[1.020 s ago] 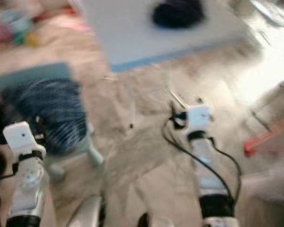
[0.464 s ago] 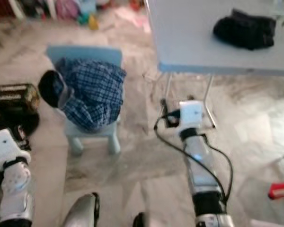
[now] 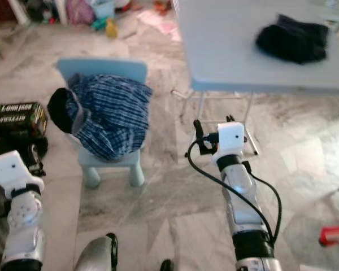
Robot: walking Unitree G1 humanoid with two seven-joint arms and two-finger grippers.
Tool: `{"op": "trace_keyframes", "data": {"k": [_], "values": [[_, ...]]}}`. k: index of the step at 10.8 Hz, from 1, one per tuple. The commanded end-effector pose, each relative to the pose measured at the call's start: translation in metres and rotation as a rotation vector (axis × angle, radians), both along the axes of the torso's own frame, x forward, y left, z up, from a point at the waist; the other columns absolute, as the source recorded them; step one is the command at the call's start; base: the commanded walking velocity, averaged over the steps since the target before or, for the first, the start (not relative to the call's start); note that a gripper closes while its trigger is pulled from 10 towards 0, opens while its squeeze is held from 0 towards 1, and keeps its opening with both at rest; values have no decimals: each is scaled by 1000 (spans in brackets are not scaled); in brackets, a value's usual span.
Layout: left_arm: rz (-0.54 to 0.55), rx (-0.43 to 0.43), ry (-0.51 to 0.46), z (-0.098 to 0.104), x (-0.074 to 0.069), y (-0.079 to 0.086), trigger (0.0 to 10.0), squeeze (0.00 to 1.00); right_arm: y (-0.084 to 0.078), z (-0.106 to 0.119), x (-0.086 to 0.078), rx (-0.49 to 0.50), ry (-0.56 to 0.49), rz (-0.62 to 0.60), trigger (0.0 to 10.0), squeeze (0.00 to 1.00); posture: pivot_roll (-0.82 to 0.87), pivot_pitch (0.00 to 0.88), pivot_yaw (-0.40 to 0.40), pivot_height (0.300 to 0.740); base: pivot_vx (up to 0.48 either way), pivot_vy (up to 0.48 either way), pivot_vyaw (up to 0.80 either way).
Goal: Hang hanger
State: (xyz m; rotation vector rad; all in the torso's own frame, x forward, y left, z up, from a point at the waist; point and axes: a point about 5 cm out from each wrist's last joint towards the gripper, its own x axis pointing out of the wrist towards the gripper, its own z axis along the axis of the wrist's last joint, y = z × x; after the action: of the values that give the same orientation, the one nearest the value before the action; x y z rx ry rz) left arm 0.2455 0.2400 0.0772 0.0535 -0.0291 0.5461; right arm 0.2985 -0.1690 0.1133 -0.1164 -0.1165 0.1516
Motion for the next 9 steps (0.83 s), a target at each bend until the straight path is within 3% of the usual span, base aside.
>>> {"op": "trace_keyframes", "data": {"k": [1,5,9], "values": [[-25,2,-1,-1,1,-4,10000,0,-2,0,-2,12,2,11,10000,0,68,159,-105,740,416,0,0],[-55,18,11,-4,-2,-10,10000,0,7,-2,-7,13,7,82,10000,0,69,168,-106,740,410,0,0],[-83,-11,129,-27,-14,-13,10000,0,5,-1,-9,3,13,107,10000,0,59,184,-124,740,0,0,0]]}}
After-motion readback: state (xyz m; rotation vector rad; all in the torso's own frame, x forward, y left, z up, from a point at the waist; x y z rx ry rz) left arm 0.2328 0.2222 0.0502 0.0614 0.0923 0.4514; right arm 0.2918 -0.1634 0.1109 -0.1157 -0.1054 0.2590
